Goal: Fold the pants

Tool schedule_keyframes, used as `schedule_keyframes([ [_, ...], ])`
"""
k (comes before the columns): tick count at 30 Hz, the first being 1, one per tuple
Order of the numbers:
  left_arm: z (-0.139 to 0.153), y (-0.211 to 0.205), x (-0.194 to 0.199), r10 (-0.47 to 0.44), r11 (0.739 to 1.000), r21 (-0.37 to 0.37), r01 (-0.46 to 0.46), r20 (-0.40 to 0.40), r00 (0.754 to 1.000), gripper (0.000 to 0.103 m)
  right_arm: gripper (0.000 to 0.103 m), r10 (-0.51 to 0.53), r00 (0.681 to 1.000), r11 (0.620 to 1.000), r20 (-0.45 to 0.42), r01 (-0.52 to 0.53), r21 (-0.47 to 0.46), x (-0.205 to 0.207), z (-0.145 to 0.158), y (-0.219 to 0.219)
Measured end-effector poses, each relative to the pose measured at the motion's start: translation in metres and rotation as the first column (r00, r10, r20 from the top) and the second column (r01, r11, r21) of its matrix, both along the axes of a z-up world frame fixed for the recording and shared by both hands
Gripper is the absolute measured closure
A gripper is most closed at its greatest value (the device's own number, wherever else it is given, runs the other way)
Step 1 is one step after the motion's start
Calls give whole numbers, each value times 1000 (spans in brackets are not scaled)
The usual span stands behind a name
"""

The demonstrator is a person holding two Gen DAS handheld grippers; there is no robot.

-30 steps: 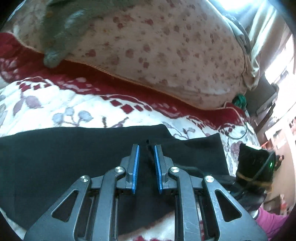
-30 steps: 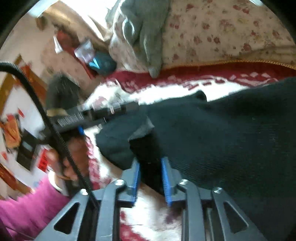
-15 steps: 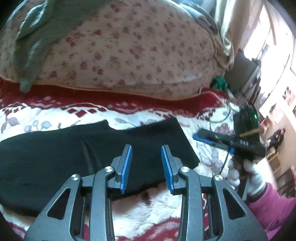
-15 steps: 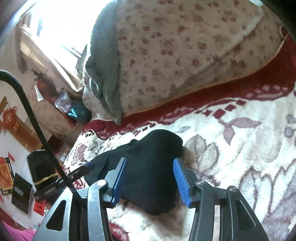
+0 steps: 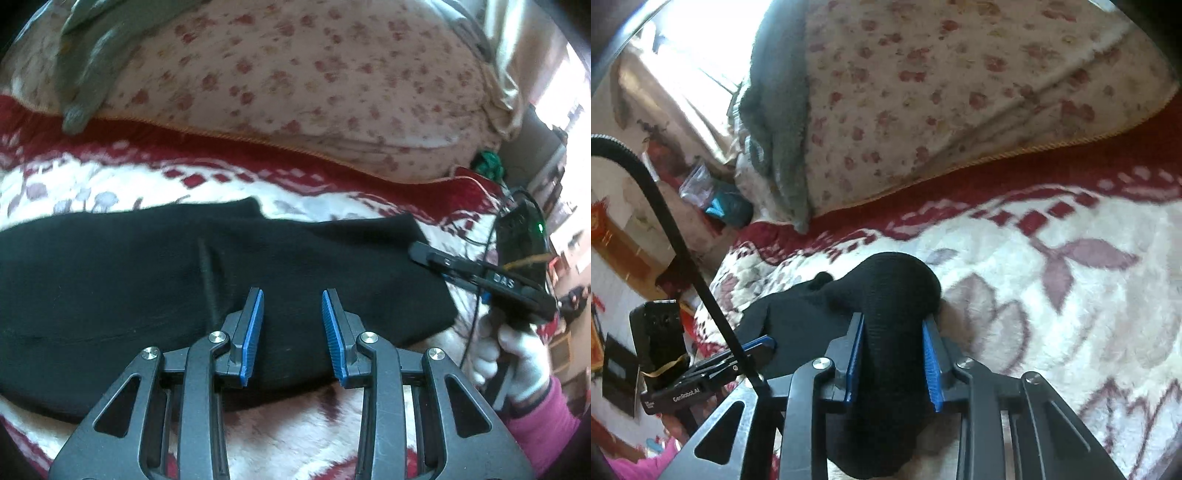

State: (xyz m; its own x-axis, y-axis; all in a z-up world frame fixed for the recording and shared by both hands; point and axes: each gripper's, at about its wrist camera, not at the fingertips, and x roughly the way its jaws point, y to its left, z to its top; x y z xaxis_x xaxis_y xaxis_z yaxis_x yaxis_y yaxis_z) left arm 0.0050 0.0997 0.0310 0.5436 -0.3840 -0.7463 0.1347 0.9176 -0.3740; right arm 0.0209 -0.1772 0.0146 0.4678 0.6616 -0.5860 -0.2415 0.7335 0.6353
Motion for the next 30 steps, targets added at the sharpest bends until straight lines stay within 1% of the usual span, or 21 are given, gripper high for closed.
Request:
schedule_keyframes([
  [1,-6,2,2,7,1000,-16,-7,-16,1000,72,75,-24,999,999,-28,25,29,0,-7,-4],
  [3,-9,2,1,20,999,-28,-20,-4,1000,72,75,-53,995,992,-82,62,108,-1,-21,-11],
  [4,-8,1,0,18,1000,-18,-18,3,1000,72,72,-69,994,987,-88,81,140,-3,-24,-14],
  [5,-8,-1,0,15,1000,-6,-15,7,1000,72,70,-74,994,986,-86,86,142,-5,-23,-15],
  [6,-7,-2,-1,14,1000,4,-14,11,1000,72,68,-76,994,988,-82,86,128,-5,-22,-14],
  [7,-7,-2,-2,14,1000,7,-14,12,1000,72,63,-78,994,991,-78,86,107,-6,-19,-13],
  [8,-6,-2,-2,16,1000,9,-16,13,1000,72,62,-80,994,993,-72,85,76,-7,-13,-11],
  [11,-2,-2,-7,26,1000,12,-27,15,1000,72,62,-87,996,996,-37,87,17,-13,2,-10],
  [17,6,-1,-20,55,997,54,-57,32,998,72,61,-57,998,997,33,58,-47,-28,23,-3],
  [18,9,0,-23,61,996,59,-63,38,997,72,60,-55,998,997,36,57,-54,-29,25,-1],
  [20,12,2,-27,74,995,64,-77,49,996,72,55,-53,998,997,39,55,-55,-32,29,1],
  [23,18,6,-32,98,991,86,-102,59,993,72,53,-47,998,997,49,50,-55,-35,34,6],
  [26,22,10,-37,102,989,100,-108,72,992,72,52,-43,998,997,49,46,-62,-36,36,8],
  [30,25,15,-42,114,988,94,-121,80,990,72,52,-19,998,997,62,24,-69,-40,43,15],
])
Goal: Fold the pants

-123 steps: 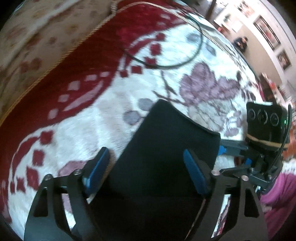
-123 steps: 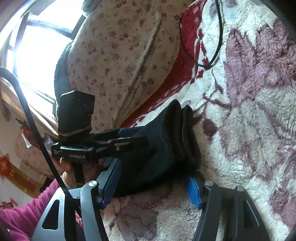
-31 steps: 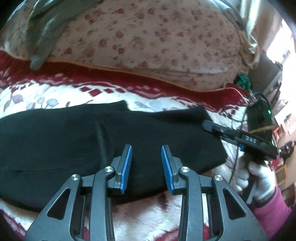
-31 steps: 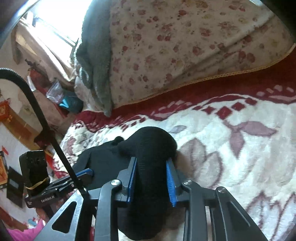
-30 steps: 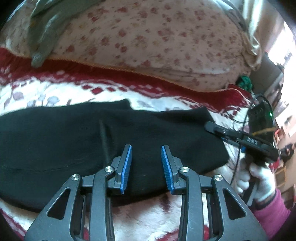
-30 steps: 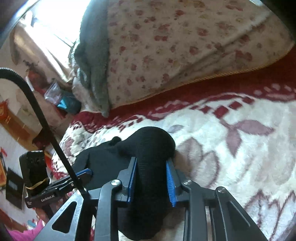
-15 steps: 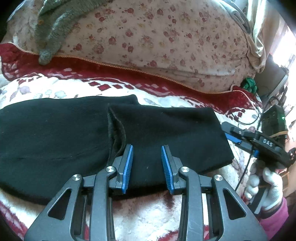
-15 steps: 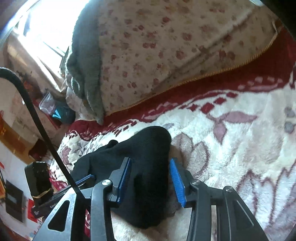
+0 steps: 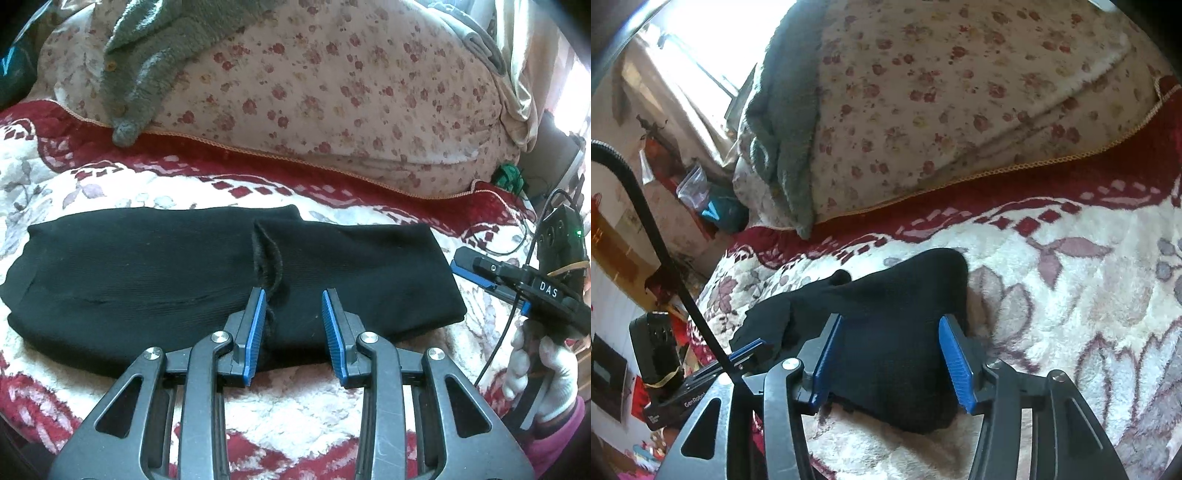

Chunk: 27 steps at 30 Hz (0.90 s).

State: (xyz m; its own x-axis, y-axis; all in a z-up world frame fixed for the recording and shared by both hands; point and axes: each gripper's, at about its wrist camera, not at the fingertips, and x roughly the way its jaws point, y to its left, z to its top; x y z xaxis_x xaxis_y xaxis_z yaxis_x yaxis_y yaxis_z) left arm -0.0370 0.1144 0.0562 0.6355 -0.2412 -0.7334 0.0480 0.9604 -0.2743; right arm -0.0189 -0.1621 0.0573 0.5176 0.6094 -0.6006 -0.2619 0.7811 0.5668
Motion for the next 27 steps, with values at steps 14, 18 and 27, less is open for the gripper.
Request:
schedule_keyframes([
  [14,0,59,-32,168,985,-46,-169,-22,985,68,50,201,976,944,83,-170,-281,-10,16,101],
  [18,-1,77,-40,215,974,-61,-216,-27,976,68,50,246,964,909,99,-194,-368,-13,17,124],
  [27,-10,103,-53,280,955,-85,-284,-63,958,68,50,328,939,862,103,-252,-441,-18,19,158],
])
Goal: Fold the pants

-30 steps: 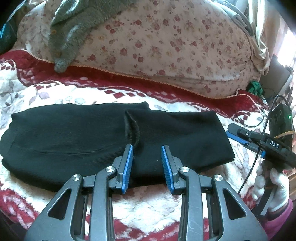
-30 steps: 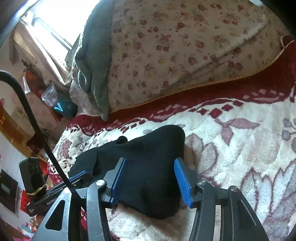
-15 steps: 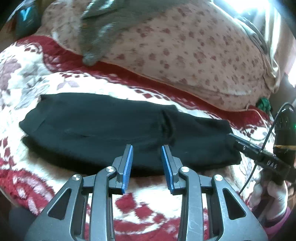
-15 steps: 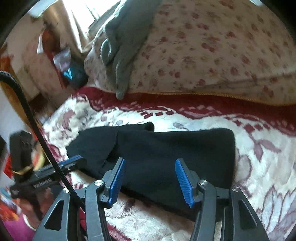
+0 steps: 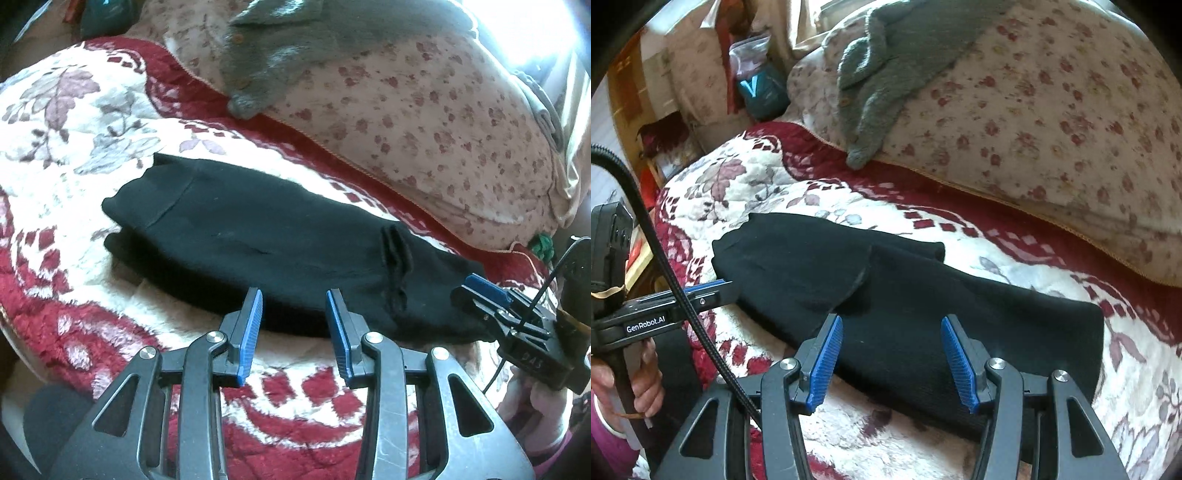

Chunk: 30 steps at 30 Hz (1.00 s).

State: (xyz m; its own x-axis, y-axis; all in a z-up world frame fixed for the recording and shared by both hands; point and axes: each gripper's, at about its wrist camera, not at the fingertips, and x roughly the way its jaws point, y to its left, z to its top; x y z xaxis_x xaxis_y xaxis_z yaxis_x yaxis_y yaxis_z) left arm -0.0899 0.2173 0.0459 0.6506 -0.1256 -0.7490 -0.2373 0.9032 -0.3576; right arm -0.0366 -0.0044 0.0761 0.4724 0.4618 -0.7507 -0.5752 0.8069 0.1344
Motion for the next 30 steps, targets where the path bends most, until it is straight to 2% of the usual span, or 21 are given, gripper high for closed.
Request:
schedule_keyframes([
  [4,-5,8,-4,21,1000,-16,-21,-13,1000,62,50,14,1000,1000,-1,-14,-7,2,0,9],
  [7,-7,17,-7,47,998,-27,-48,-14,999,62,50,26,1000,1000,2,-26,-16,3,1,16],
  [16,-11,40,-13,137,991,12,-137,-34,990,62,50,75,997,997,-1,-75,-7,9,5,43],
  [25,-24,70,-16,228,970,-65,-232,-71,971,62,50,147,989,989,-12,-147,-19,22,2,84],
  [26,-25,73,-17,237,966,-82,-243,-78,968,61,50,156,988,988,-14,-156,-16,24,1,88],
  [30,-28,84,-21,273,947,-154,-282,-76,959,43,49,196,980,981,-22,-195,19,36,2,108],
])
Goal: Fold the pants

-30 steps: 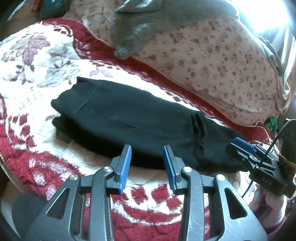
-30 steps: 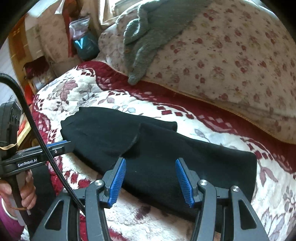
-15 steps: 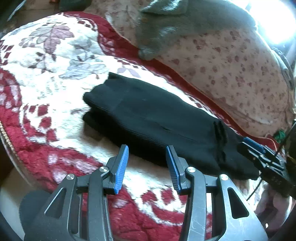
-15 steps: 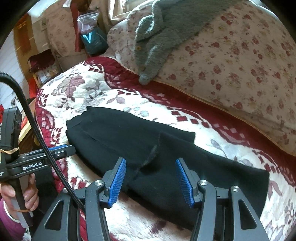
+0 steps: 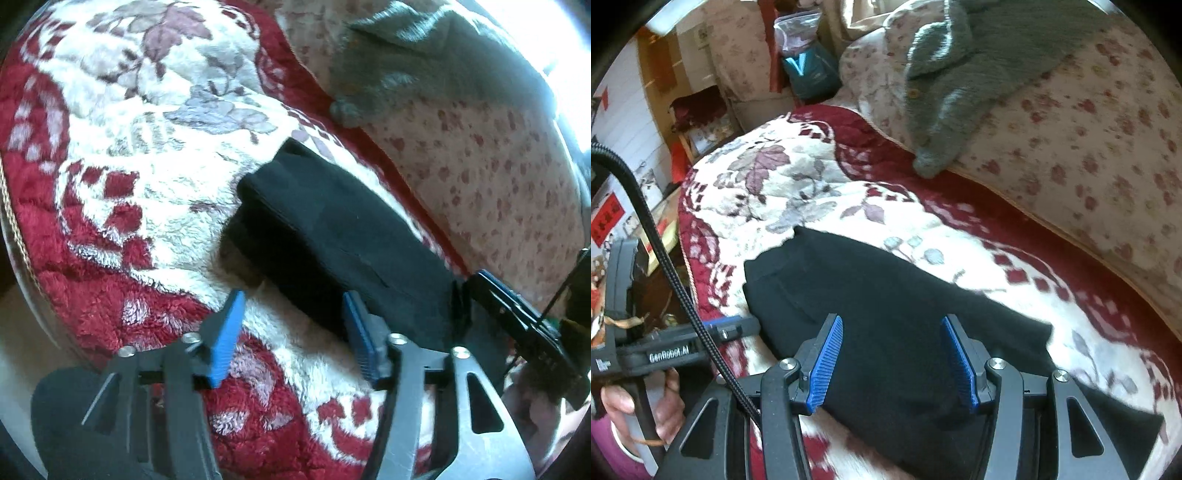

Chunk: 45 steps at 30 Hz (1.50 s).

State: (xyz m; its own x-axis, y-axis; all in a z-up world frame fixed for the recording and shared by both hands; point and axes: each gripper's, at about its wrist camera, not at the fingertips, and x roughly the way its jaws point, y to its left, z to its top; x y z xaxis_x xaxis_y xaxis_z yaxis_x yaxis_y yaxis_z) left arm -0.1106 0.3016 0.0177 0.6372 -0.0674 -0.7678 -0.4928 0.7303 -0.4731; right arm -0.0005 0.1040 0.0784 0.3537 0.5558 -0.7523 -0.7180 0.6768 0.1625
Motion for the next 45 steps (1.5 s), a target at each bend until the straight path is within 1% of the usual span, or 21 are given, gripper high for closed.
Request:
schedule_keyframes([
  [2,-1,4,1,24,999,-23,-24,12,1000,39,49,38,999,999,-13,-37,27,7,1,15],
  [6,-6,10,8,39,998,-55,-39,0,999,38,49,105,993,991,-51,-101,85,22,3,42],
  [8,-8,10,11,46,997,-57,-46,0,999,38,44,141,988,985,-71,-133,107,31,3,57],
  [11,-9,9,14,55,997,-58,-54,6,998,32,43,203,976,975,-83,-194,107,40,1,83],
  [15,-11,4,20,59,998,-31,-58,15,998,22,43,292,953,956,-86,-289,47,44,-6,120],
  [17,-11,2,24,59,998,-24,-58,22,998,16,43,332,941,942,-61,-334,-18,45,-12,141],
  [19,-11,0,26,64,998,-16,-64,25,998,15,43,374,926,922,-55,-378,-83,47,-21,160],
  [24,-13,-2,31,70,997,23,-71,36,997,15,43,477,871,858,-119,-490,-151,55,-46,188],
  [26,-14,-2,33,66,997,43,-68,54,996,15,54,503,851,842,-152,-522,-136,57,-55,196],
  [27,-15,-1,35,62,997,49,-65,63,996,18,59,506,851,842,-143,-523,-134,57,-58,197],
  [28,-14,-1,35,61,996,60,-65,68,996,28,72,509,851,841,-131,-524,-134,57,-61,198],
  [29,-14,1,36,60,995,74,-65,68,996,59,78,513,850,840,-122,-526,-135,56,-64,198],
  [30,-16,3,37,40,998,48,-44,78,996,68,80,510,853,841,-114,-522,-141,55,-65,199],
  [31,-17,8,37,41,999,7,-42,93,995,70,84,503,857,849,-111,-514,-124,56,-63,196],
  [32,-17,10,36,37,999,-14,-36,107,994,76,89,496,861,856,-109,-506,-102,56,-60,192],
  [33,-15,11,35,31,999,-14,-30,114,993,80,90,491,865,863,-106,-500,-76,57,-55,188],
  [36,1,2,30,5,1000,28,-9,157,988,85,92,465,880,885,-94,-465,27,59,-33,168],
  [38,20,-11,24,-25,996,85,8,200,980,85,92,447,891,893,-78,-439,97,58,-10,150],
  [40,39,-23,21,-55,992,122,27,235,971,86,92,432,900,895,-60,-419,154,56,10,131],
  [43,69,-48,21,-124,984,157,80,293,948,86,92,394,919,896,-28,-378,233,54,41,95],
  [45,90,-73,24,-186,972,198,126,323,928,86,92,360,933,895,-14,-340,290,52,60,65],
])
